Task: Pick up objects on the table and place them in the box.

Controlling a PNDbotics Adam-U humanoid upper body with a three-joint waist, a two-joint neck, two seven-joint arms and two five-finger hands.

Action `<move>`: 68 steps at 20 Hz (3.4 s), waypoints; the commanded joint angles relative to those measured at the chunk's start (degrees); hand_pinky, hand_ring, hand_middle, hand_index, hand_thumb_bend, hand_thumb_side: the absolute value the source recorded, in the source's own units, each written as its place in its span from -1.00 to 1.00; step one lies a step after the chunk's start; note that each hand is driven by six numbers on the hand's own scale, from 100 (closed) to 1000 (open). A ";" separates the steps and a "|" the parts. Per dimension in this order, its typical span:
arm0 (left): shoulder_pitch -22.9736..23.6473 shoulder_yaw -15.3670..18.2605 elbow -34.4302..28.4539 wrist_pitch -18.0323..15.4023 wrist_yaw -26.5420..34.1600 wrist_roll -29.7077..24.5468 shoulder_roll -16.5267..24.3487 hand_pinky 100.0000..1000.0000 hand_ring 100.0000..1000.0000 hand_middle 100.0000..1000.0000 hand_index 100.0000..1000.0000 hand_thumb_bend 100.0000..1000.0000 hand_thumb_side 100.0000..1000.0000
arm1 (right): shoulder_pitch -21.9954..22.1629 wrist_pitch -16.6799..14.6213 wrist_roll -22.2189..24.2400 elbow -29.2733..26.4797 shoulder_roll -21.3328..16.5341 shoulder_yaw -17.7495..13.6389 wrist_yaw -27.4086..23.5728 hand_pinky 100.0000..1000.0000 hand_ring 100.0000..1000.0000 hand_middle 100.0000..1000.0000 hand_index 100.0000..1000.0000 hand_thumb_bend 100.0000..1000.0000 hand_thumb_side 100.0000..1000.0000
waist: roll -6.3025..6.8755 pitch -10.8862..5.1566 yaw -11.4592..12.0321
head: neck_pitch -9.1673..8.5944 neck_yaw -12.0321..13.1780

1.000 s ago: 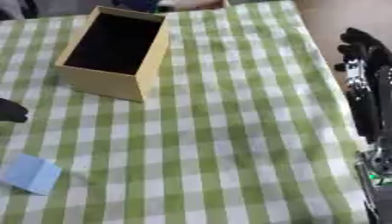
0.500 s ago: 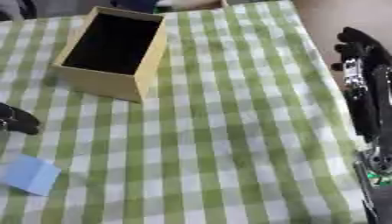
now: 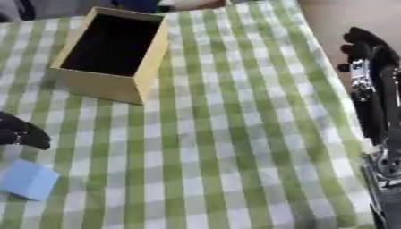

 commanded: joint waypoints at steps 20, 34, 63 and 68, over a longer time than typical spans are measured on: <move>-2.26 -3.41 -0.75 5.26 -8.28 -1.09 -1.07 0.73 0.73 0.66 0.77 0.27 -0.69 | -0.18 0.18 0.23 -1.17 0.20 -0.17 -0.59 0.28 0.58 0.55 0.76 -1.00 1.00 | 0.06 -0.43 -0.60 | 0.19 0.62; -2.04 -4.41 -0.75 7.32 -12.03 -1.49 -2.19 0.57 0.59 0.49 0.64 0.18 -0.74 | -0.06 0.40 0.42 -1.17 0.56 -0.16 -0.69 0.28 0.59 0.55 0.76 -1.00 1.00 | 0.18 -0.18 -0.73 | -0.01 0.60; -5.70 1.52 -0.75 10.31 -13.89 7.94 -2.07 -0.33 -0.25 -0.25 -0.11 -0.66 -1.00 | 0.12 0.65 0.86 -1.17 0.26 -0.27 -0.52 0.28 0.60 0.55 0.76 -1.00 1.00 | 0.47 -0.69 -0.10 | -0.16 -0.17; -12.81 2.73 -0.75 11.43 -12.82 7.26 -2.76 -0.34 -0.26 -0.26 -0.13 -0.70 -1.00 | 0.28 0.71 0.94 -1.17 0.04 -0.22 -0.44 0.28 0.60 0.55 0.76 -1.00 1.00 | 0.89 -0.99 -0.24 | 0.15 0.21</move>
